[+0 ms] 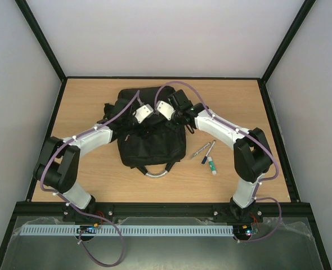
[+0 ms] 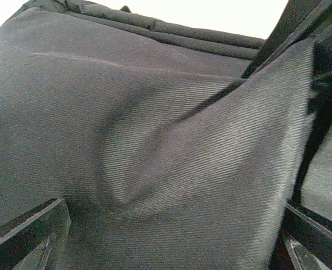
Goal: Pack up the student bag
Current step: Pick up the stationery from the center of the board.
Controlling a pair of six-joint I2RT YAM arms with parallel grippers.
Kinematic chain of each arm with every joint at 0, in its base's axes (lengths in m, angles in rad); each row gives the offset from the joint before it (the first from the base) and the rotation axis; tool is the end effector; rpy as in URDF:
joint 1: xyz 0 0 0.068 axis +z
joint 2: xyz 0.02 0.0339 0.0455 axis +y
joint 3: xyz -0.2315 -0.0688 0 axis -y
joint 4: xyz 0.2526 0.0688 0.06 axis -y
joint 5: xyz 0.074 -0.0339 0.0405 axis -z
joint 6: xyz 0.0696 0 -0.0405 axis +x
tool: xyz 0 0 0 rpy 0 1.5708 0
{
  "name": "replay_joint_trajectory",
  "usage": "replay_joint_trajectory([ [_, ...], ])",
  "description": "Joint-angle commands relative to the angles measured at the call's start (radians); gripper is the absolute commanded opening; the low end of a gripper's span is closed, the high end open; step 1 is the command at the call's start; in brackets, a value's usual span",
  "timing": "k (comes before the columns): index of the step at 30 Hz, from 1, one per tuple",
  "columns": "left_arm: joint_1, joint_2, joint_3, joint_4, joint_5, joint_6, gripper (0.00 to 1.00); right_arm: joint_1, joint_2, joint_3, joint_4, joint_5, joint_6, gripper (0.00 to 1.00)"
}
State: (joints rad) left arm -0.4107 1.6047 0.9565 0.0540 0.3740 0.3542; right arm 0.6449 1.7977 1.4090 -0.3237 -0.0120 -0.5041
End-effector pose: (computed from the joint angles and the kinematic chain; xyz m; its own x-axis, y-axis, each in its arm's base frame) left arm 0.3386 -0.1752 0.1625 -0.2563 0.4637 -0.8481 0.7869 0.6096 0.0956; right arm 0.3489 0.2635 0.2050 -0.1636 -0.7274 -0.6664 -0.7850 0.5051 -0.3587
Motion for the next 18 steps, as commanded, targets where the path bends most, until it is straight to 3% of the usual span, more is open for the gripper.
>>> replay_joint_trajectory([
  [1, 0.016, 0.033, 0.018, 0.013, -0.11, 0.027, 0.99, -0.016, -0.05, 0.017, -0.058, -0.098, 0.0, 0.02],
  [3, 0.034, 0.03, 0.033, 0.002, -0.073, 0.005, 0.98, -0.03, -0.062, 0.002, -0.078, -0.108, -0.02, 0.05],
  [7, 0.035, 0.035, 0.053, -0.01, -0.039, -0.023, 0.98, -0.059, -0.094, 0.016, -0.214, -0.148, -0.073, 0.34],
  [10, 0.035, 0.048, 0.053, -0.003, -0.037, -0.034, 0.99, -0.104, -0.163, -0.02, -0.288, -0.187, -0.084, 0.45],
  [18, 0.036, 0.056, 0.065, 0.005, -0.064, -0.045, 0.99, -0.29, -0.243, -0.159, -0.437, -0.228, -0.156, 0.41],
])
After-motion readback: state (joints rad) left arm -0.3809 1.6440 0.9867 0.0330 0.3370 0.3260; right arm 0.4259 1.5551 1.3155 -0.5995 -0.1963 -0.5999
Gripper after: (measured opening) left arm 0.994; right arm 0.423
